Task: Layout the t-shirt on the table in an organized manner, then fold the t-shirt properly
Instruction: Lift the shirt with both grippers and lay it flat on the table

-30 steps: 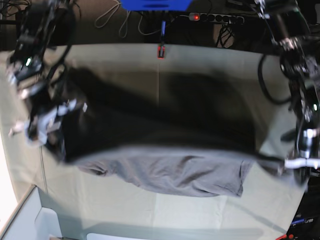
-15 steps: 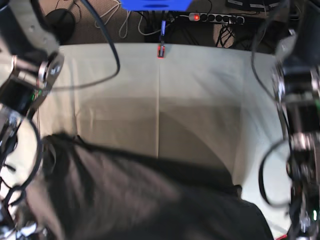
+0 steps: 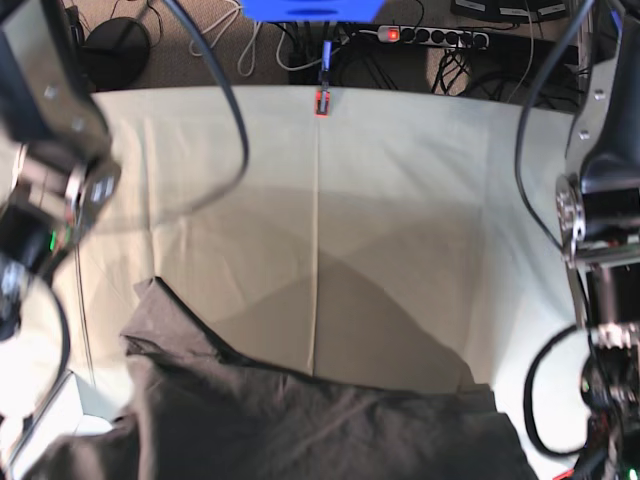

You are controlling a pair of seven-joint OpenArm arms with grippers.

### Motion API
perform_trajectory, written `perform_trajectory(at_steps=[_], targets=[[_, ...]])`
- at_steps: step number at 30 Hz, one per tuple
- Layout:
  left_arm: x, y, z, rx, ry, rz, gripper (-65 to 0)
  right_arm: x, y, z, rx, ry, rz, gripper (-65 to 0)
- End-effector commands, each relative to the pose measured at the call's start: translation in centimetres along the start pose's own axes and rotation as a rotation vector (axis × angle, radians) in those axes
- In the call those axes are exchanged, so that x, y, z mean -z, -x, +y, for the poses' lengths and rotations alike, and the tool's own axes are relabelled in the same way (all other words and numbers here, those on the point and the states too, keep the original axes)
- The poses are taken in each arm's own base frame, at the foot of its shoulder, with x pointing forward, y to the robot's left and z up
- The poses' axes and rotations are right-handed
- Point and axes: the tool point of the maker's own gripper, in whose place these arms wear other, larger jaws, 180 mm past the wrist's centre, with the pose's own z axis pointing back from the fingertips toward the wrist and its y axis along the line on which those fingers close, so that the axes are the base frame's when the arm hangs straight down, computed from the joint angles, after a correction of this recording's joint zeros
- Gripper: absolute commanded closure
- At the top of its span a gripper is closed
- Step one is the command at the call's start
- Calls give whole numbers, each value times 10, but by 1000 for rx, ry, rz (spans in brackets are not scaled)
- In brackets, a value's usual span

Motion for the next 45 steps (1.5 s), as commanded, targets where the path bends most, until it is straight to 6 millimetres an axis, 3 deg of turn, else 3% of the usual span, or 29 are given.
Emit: perform_trajectory(at_steps=[1,5,8,13,20,24,31,38,45], targets=[[-6,-11,-1,12,9,-45,0,-7,-21,-4,-25,10,-71,0],[-42,42,1,29,17,39,0,-48,24,27,-52,-38,31,0],[-80,89,5,37,19,126,0,-88,49,41,-31,-38,75,0],[-154,166,33,20,-43,300,0,-157,97,68,56,-35,161,0],[-244,237,78,-15,-190,502,0,-251,157,106,219,-31,293,0],[-291,253,107,-62,-318,552,0,-302,189,124,326,-4,350,0],[-335,257,138,-69,-431,587,0,-361,221,132,425,52,388,0],[-355,278,147,-80,-469,654,0,-404,257,133,471,74,485,0],[-381,292,143,-100,-494,704,0,-435,268,132,501,114,510,0]])
